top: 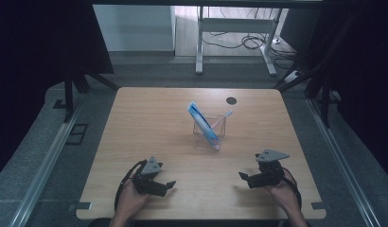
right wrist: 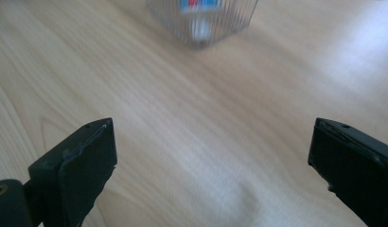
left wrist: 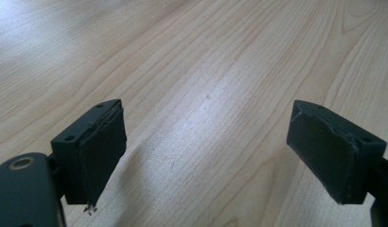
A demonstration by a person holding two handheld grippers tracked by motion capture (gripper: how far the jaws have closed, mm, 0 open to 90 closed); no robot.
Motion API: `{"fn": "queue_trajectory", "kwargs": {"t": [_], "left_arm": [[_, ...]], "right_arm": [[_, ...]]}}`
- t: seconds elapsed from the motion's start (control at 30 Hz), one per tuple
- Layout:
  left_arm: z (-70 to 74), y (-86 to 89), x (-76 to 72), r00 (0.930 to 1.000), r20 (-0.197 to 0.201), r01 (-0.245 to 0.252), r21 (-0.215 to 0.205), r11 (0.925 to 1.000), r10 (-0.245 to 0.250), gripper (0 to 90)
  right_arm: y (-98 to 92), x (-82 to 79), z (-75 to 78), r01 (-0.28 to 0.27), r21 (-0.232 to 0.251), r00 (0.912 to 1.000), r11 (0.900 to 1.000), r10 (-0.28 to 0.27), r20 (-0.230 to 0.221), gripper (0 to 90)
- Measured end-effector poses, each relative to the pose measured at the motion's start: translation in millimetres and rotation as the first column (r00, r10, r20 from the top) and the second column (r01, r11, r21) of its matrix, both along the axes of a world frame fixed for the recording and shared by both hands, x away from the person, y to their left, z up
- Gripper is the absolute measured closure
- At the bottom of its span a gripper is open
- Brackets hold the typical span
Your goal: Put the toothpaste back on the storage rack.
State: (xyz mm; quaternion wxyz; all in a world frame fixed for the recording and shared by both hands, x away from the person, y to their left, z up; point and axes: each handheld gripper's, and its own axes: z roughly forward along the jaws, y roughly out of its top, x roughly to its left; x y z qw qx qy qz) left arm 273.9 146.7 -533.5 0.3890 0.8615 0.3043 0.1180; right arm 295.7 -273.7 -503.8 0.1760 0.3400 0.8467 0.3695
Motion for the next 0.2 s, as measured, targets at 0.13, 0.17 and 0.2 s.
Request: {"fn": "queue_trajectory", "kwargs": {"t": [0.13,0.17,0.2], "left_arm": [[-0.5,1.5,1.4,0.9998,-0.005,-0.019,0.011,0.9998,0.019,12.9],[-0.4,1.8,1.9,0.9997,-0.004,-0.023,0.013,0.9997,0.023,12.9],[-0.2,1.9,2.1,0.9997,-0.002,-0.024,0.011,0.9997,0.024,12.9]], "right_arm": [[-3.2,-1.9,-13.7,-0.001,-0.05,0.9992,0.999,-0.001,-0.039,1.4],[-3.8,-2.1,-15.1,-0.001,-0.053,0.999,0.999,-0.002,-0.044,1.2],[-4.3,-2.1,-15.7,0.001,-0.05,0.9988,0.999,-0.004,-0.049,0.9]]}}
